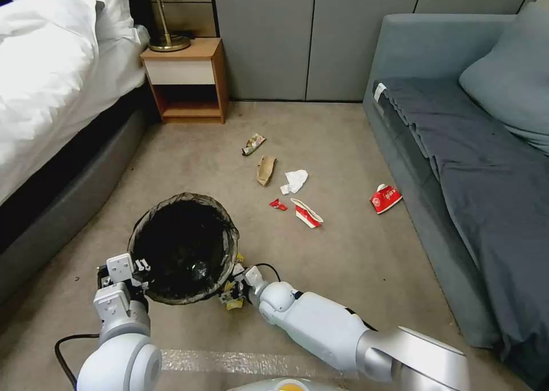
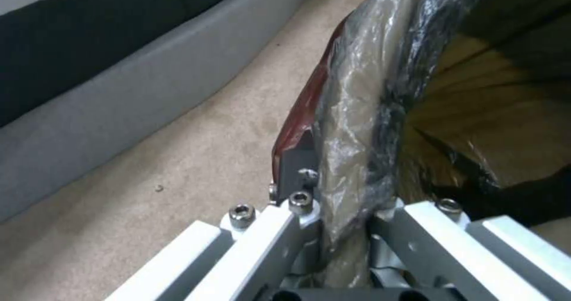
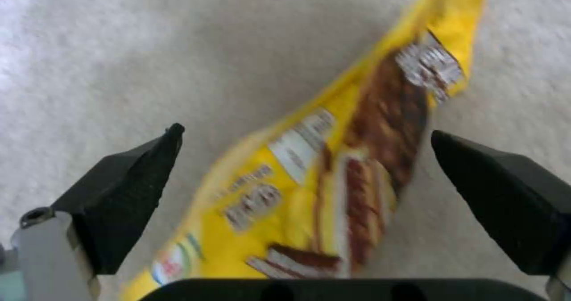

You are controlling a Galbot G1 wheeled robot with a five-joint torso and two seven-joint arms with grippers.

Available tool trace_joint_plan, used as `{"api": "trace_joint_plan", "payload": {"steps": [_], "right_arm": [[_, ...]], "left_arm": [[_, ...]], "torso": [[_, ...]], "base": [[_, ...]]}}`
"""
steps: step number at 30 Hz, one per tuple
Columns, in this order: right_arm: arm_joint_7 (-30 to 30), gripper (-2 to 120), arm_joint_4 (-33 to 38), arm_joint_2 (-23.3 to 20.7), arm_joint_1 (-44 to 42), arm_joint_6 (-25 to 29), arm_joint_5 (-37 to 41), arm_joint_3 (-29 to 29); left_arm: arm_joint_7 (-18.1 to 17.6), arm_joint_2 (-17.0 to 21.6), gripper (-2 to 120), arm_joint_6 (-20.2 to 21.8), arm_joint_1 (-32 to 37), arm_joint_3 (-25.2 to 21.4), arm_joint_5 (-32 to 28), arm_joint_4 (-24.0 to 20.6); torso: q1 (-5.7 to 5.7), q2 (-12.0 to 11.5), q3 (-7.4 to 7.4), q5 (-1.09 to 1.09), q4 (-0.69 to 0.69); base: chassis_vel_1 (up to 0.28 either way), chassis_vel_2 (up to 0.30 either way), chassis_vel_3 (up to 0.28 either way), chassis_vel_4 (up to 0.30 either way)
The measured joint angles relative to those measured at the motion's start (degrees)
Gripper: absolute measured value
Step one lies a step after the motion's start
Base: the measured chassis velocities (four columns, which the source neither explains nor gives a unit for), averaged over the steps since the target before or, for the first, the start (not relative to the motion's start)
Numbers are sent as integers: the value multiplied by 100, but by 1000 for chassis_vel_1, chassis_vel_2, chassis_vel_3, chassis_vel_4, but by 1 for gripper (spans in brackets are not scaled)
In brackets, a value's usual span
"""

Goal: Pick up the trash bin, then pick up the garbage from the floor and place it into the trash bin.

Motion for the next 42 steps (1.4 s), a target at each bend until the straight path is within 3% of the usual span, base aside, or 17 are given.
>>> {"api": "trace_joint_plan", "payload": {"steps": [8,16,36,42], "right_arm": [[-96,98,-66,-58,-26,39,-36,168],[-191,75,-197,-41,-37,116,-96,185],[-473,0,-713,193,-75,375,-310,409],[-430,0,-541,67,-75,386,-327,500]], "left_arm": [[5,15,0,-6,-8,10,2,-11],[7,17,0,-5,-14,46,18,4],[7,-5,0,-26,60,79,76,-5],[7,16,0,-26,21,85,49,8]], "torso": [[0,0,0,-1,-1],[0,0,0,-1,-1],[-1,0,0,0,0],[0,0,0,-1,-1]], "base": [[0,0,0,0],[0,0,0,0],[0,0,0,0],[0,0,0,0]]}}
